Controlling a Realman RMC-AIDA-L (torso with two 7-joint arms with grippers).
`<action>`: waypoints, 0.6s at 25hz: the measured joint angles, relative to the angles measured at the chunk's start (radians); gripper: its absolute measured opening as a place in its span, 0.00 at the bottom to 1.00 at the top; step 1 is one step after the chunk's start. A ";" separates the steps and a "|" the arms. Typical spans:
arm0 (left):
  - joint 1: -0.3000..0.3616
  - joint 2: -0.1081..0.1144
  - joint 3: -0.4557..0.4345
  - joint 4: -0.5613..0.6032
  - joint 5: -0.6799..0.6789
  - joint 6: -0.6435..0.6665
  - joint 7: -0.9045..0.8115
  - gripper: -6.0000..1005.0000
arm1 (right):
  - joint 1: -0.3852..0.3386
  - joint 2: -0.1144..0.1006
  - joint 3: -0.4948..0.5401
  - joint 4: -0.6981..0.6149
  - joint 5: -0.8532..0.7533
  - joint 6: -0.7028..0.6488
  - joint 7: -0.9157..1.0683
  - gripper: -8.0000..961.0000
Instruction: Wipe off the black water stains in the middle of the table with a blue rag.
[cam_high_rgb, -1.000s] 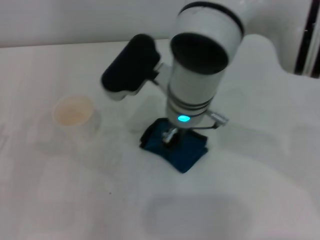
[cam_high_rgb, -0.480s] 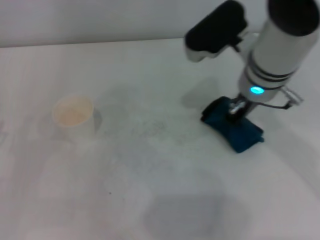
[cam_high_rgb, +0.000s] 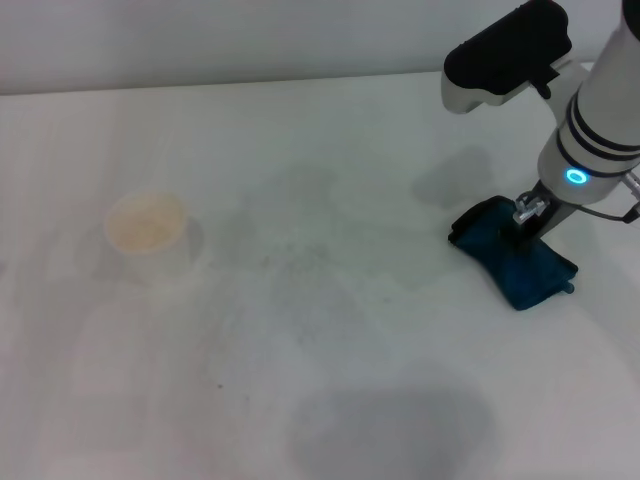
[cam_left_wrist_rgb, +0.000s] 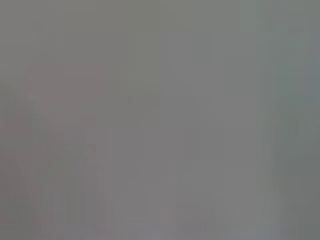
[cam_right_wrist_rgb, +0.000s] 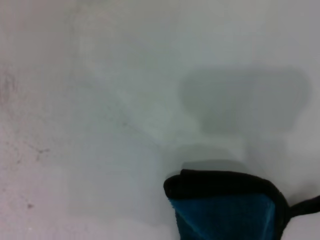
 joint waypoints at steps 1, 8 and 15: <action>-0.001 0.000 0.000 -0.003 0.000 0.000 0.000 0.88 | -0.001 0.001 0.007 0.002 0.005 0.002 -0.010 0.09; -0.012 0.000 -0.001 -0.011 0.000 -0.001 0.000 0.88 | -0.002 0.003 0.017 0.012 0.061 0.039 -0.048 0.10; -0.018 -0.001 -0.001 -0.020 0.000 -0.002 0.000 0.88 | 0.001 0.001 0.021 0.013 0.059 0.054 -0.050 0.15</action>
